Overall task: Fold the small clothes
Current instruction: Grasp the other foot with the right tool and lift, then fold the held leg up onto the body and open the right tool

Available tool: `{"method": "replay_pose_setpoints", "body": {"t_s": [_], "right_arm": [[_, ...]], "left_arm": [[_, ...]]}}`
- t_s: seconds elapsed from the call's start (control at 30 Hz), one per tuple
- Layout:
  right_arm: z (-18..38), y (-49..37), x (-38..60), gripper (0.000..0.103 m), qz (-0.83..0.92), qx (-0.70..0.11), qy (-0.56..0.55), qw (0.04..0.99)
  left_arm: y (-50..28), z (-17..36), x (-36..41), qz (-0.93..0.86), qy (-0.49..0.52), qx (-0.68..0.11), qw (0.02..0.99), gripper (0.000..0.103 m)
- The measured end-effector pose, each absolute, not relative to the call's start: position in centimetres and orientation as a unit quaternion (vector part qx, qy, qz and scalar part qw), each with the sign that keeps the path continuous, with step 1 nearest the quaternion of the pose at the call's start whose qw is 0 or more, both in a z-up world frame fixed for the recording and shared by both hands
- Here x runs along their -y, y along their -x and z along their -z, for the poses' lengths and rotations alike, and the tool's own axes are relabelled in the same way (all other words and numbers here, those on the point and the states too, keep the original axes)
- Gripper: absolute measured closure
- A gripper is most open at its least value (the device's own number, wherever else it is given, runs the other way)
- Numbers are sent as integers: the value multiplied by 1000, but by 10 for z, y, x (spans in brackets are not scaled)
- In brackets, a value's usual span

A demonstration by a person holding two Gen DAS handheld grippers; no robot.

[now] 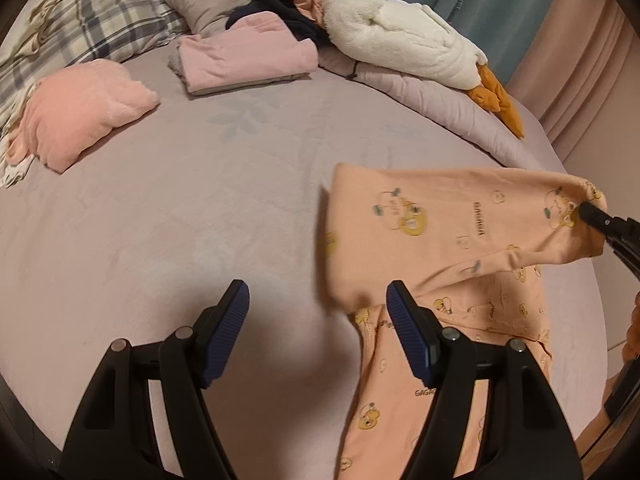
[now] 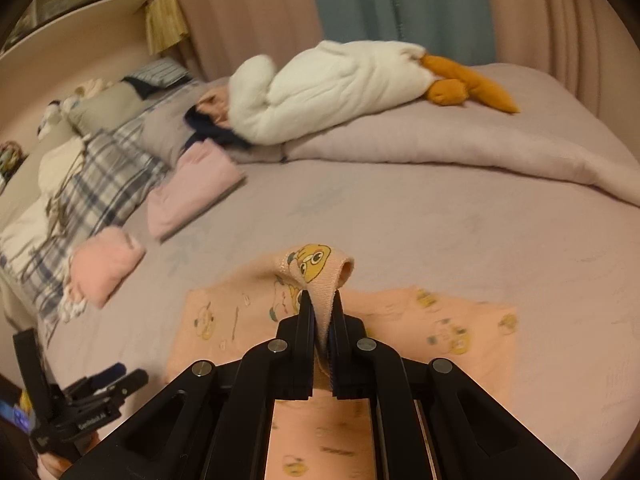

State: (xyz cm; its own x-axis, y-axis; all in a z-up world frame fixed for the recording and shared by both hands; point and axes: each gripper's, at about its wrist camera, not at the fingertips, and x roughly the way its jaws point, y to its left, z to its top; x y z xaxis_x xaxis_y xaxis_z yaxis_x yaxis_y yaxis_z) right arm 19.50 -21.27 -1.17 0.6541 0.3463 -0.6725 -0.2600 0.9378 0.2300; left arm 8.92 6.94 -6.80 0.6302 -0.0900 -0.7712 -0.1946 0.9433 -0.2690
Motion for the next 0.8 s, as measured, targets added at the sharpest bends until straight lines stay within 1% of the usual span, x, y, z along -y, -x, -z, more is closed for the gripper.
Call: {"method": "replay_pose_setpoints", "body": {"t_s": [0.27, 0.57, 0.8], "right_arm": [[22, -197, 264, 96, -110, -393, -81, 909], [80, -209, 307, 96, -54, -461, -102, 880], [114, -217, 320, 96, -30, -495, -113, 861]], "left_arm": [[-112, 77, -47, -12, 147, -444, 884, 33], [-139, 100, -22, -2, 121, -473, 873, 33], [-150, 120, -15, -4, 109, -497, 861, 33]]}}
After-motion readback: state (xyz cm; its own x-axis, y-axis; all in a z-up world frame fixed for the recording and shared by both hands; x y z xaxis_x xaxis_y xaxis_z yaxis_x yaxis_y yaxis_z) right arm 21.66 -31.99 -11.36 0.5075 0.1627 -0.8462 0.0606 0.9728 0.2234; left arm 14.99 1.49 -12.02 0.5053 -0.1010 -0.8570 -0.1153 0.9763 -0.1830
